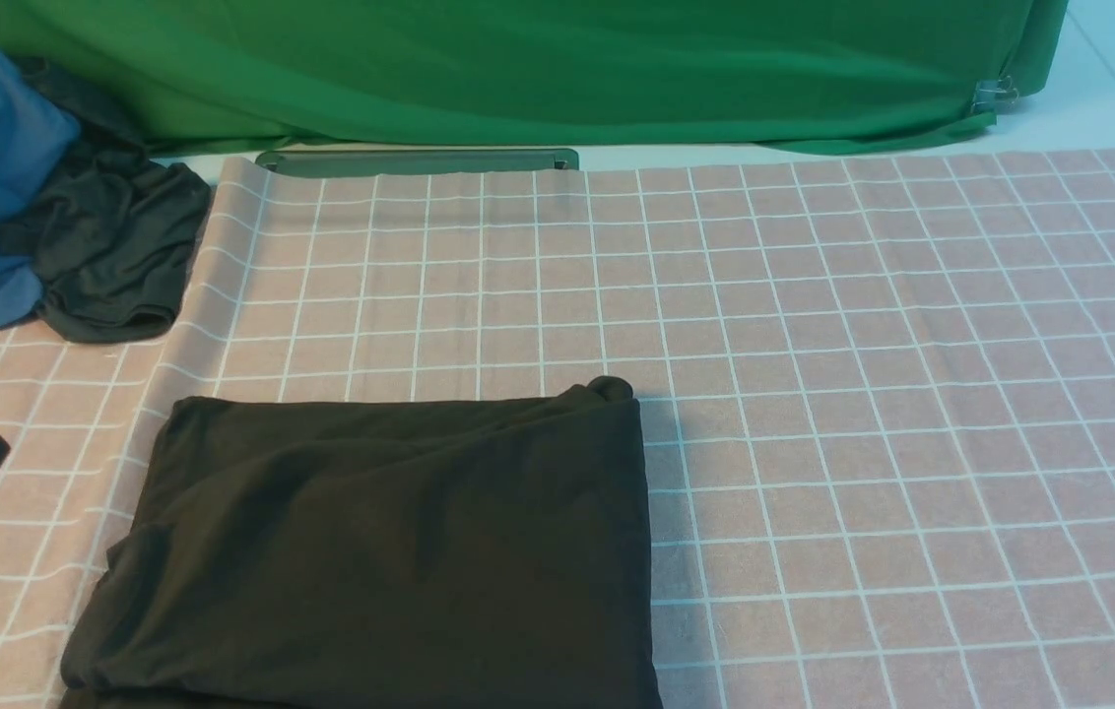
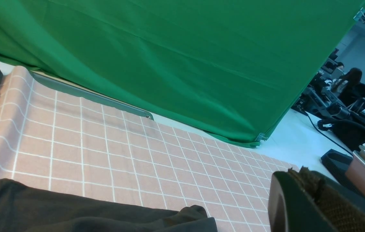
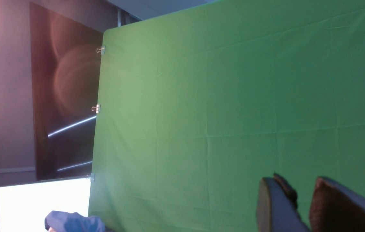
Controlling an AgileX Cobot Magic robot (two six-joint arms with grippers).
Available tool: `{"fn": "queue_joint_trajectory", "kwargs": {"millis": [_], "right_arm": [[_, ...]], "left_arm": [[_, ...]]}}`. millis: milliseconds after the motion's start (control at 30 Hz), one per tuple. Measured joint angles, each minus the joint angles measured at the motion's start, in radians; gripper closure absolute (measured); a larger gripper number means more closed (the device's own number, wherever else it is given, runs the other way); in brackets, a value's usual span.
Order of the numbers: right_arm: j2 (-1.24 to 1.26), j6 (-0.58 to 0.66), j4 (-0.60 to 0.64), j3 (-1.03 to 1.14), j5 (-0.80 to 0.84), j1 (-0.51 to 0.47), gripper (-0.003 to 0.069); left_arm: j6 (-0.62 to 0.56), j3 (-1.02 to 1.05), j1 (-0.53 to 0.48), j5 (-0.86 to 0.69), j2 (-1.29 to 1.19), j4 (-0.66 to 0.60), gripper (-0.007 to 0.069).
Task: Fold a long-sleeved shirt over a pink coffee tablecloth.
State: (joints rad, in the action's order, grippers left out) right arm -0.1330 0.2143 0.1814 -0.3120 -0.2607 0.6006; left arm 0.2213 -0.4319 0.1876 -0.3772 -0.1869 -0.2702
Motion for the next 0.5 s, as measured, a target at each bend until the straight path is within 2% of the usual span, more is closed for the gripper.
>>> {"fn": "queue_joint_trajectory", "kwargs": {"millis": [100, 300, 500], "right_arm": [[0.000, 0.000, 0.000, 0.000, 0.000, 0.000, 0.0434], [0.000, 0.000, 0.000, 0.000, 0.000, 0.000, 0.0424], [0.000, 0.000, 0.000, 0.000, 0.000, 0.000, 0.0422]], "left_arm": [[0.000, 0.000, 0.000, 0.000, 0.000, 0.000, 0.0611], [-0.017, 0.046, -0.016, 0.046, 0.025, 0.146, 0.0611], [-0.018, 0.261, -0.157, 0.178, 0.151, 0.202, 0.0611]]}}
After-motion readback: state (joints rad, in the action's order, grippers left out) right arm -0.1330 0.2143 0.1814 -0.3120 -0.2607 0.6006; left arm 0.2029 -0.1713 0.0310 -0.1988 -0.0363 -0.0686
